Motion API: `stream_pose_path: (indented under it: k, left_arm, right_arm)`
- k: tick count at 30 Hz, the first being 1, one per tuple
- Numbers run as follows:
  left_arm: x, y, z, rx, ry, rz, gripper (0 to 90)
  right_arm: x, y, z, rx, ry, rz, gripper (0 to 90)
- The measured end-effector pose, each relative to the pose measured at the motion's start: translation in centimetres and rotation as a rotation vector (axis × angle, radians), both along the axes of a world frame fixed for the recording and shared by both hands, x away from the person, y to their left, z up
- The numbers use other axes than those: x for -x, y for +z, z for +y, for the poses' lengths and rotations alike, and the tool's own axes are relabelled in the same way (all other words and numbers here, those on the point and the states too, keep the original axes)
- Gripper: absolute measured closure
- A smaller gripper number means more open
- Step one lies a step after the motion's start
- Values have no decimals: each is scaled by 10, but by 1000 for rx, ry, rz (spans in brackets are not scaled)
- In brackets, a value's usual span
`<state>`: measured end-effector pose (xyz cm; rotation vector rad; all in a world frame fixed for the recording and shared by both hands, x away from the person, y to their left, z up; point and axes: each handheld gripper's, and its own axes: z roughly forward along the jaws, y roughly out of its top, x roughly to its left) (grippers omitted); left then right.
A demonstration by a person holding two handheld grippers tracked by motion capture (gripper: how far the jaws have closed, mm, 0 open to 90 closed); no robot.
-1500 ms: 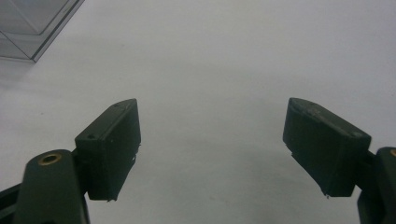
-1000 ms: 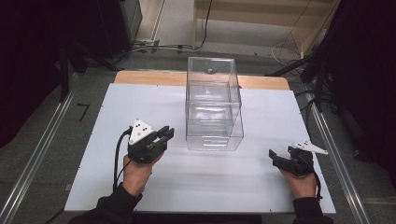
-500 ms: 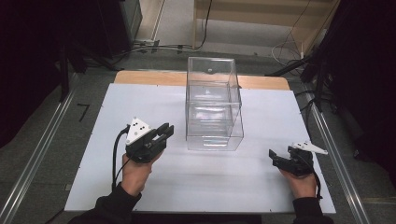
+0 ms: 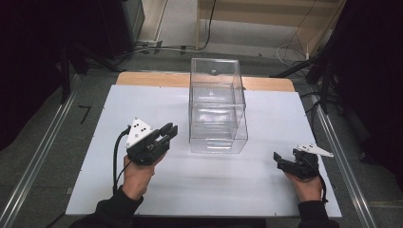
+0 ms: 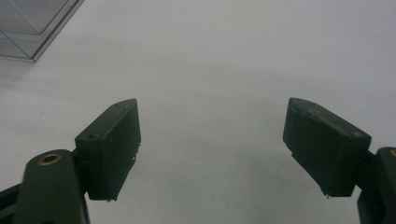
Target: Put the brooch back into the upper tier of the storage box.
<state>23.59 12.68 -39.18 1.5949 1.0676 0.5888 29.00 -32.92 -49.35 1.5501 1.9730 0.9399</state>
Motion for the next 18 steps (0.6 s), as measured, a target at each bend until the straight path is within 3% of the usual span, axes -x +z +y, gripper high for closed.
stream_pose_path:
  k: [18]
  left_arm:
    - [1,8,-2,18,-7,-31,775]
  right_arm:
    - [1,1,1,-11,8,0,173]
